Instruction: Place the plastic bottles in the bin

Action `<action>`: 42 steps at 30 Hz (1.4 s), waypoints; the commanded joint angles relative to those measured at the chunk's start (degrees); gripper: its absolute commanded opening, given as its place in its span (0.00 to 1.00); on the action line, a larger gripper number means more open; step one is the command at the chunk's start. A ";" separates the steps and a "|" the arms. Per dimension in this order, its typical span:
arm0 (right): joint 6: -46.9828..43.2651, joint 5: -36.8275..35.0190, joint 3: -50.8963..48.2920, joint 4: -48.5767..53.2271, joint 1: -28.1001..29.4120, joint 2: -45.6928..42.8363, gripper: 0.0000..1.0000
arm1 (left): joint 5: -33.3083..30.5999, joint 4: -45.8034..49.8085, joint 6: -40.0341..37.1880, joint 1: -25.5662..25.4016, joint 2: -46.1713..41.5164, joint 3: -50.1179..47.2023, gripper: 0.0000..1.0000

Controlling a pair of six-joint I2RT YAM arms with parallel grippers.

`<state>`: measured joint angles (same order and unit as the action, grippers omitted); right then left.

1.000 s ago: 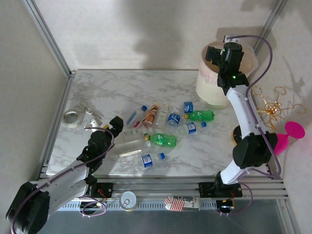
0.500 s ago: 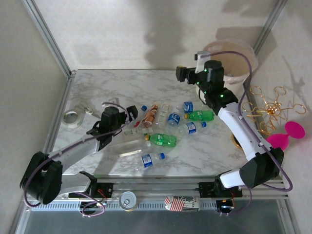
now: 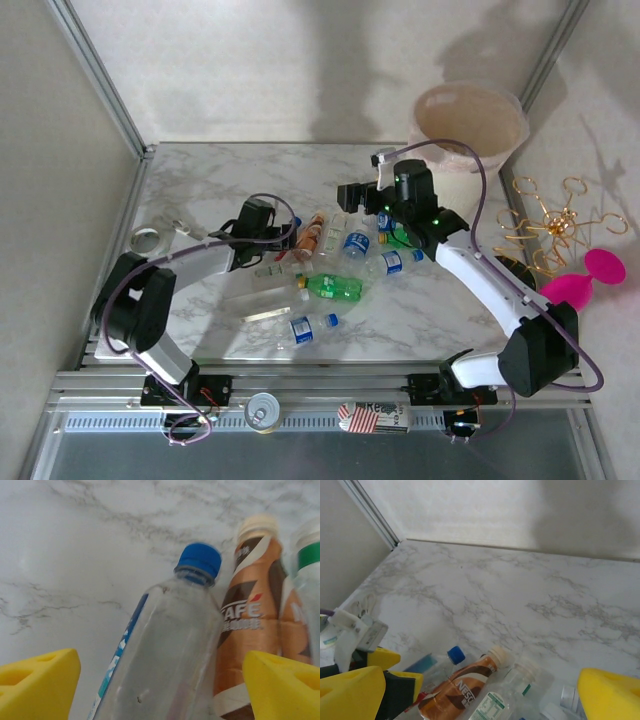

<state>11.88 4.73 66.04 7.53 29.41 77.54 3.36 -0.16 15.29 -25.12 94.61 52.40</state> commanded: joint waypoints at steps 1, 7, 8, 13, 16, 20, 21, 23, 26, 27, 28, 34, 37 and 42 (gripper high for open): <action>0.86 0.04 -1.30 -1.29 0.32 -2.15 0.99 | -0.19 3.81 -2.20 0.47 1.94 1.99 0.84; 0.82 -0.29 -2.24 -1.91 0.37 -2.56 0.99 | -2.48 3.99 -2.02 0.52 4.40 2.68 0.81; 0.86 -0.29 -2.30 -1.82 0.34 -2.43 0.99 | -3.03 4.28 -1.93 0.60 4.72 2.85 0.80; 0.78 -0.49 -2.62 -1.82 0.35 -2.49 0.99 | -5.38 5.33 -1.45 0.95 6.94 3.23 0.75; 0.78 -0.43 -2.85 -1.82 0.34 -2.57 0.99 | -5.66 5.22 -0.79 1.30 7.80 3.19 0.72; 0.95 -0.43 -3.21 -1.86 0.41 -2.83 0.99 | -4.98 4.72 -0.28 1.31 8.53 3.21 0.68; 0.95 -0.43 -3.30 -1.84 0.39 -2.95 0.99 | -4.94 4.67 -0.26 1.31 8.71 3.23 0.66; 1.11 -0.37 -3.51 -1.82 0.41 -3.14 0.99 | -4.87 4.45 -0.09 1.31 8.80 3.32 0.60; 1.40 0.25 -3.94 -2.08 0.40 -3.35 0.99 | -4.42 3.93 0.17 1.31 8.02 3.16 0.50; 1.68 0.73 -4.02 -2.32 0.39 -3.30 0.99 | -4.32 3.60 0.34 1.31 7.44 3.10 0.47; 1.92 1.23 -4.12 -2.51 0.40 -3.26 0.99 | -4.24 3.23 0.56 1.31 6.78 2.91 0.46; 3.08 5.95 -4.48 -4.55 0.39 -3.04 0.99 | -1.65 -1.44 0.80 1.09 -1.62 0.09 0.42; 4.75 10.54 -5.78 -8.17 0.45 -3.77 0.99 | 1.07 -5.32 0.58 0.80 -7.75 -2.21 0.42; 9.66 18.38 -6.22 -13.55 0.72 -3.13 0.99 | 3.98 -11.00 0.16 -0.97 -16.78 -5.32 0.41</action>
<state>17.67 16.29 60.49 0.08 29.54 75.42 4.60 -5.89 15.44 -24.86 81.62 48.80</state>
